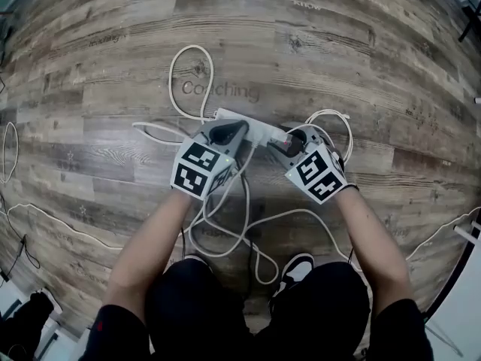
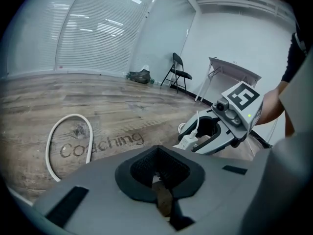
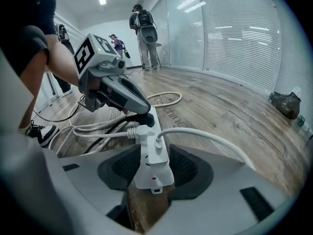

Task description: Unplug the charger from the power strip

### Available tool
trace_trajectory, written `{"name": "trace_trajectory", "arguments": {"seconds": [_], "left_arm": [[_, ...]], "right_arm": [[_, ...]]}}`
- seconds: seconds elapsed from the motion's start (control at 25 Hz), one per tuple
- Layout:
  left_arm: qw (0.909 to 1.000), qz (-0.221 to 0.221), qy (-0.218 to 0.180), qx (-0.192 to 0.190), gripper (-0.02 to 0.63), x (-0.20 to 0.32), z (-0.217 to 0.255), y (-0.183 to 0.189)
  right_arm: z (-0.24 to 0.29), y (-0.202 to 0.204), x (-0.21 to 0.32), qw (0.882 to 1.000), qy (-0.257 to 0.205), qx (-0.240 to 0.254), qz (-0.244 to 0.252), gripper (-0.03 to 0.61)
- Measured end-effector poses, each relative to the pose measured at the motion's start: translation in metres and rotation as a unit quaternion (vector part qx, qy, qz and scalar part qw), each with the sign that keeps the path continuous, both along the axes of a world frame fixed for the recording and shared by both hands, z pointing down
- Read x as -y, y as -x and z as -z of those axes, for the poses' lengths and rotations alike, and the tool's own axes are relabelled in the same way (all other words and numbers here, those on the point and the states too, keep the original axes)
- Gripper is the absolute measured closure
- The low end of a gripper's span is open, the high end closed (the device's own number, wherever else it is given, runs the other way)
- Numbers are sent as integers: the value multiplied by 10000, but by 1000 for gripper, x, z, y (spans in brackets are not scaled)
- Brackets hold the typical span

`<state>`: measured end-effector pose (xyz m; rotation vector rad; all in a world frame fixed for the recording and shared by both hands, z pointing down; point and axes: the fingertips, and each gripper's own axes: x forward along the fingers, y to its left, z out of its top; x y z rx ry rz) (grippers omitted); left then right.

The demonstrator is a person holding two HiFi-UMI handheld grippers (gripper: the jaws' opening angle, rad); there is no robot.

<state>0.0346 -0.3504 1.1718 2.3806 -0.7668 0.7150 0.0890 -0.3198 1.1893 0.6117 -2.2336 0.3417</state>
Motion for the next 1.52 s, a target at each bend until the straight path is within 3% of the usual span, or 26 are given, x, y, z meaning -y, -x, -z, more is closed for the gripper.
{"name": "trace_trajectory", "arguments": {"seconds": [0.08,0.16,0.32,0.76,1.24,1.36,1.52], "left_arm": [[10000,-9,-6,0,594,0,-1,0],[10000,9,-13,19,594,0,-1,0],[9994,-115,-264,216,594,1,-1,-1],[9991,-111,-224,339,594,-1,-2,-1],[9967,-282,-322,685,594,-10,-4,-15],[9958,-301,-379,771,594,-10,-5,-15],[9977,-71,-296,608,594,-12,0,-9]], "right_arm": [[-4,0,1,10000,-30,-53,40,404],[-4,0,3,9998,-101,-86,115,460],[-3,1,3,9991,-226,-118,337,469],[0,3,-5,9974,-416,-179,556,472],[0,-5,-18,9987,-149,-463,144,472],[12,-1,-12,9993,-191,-329,-3,472],[51,5,-3,9991,-377,86,-189,472]]}}
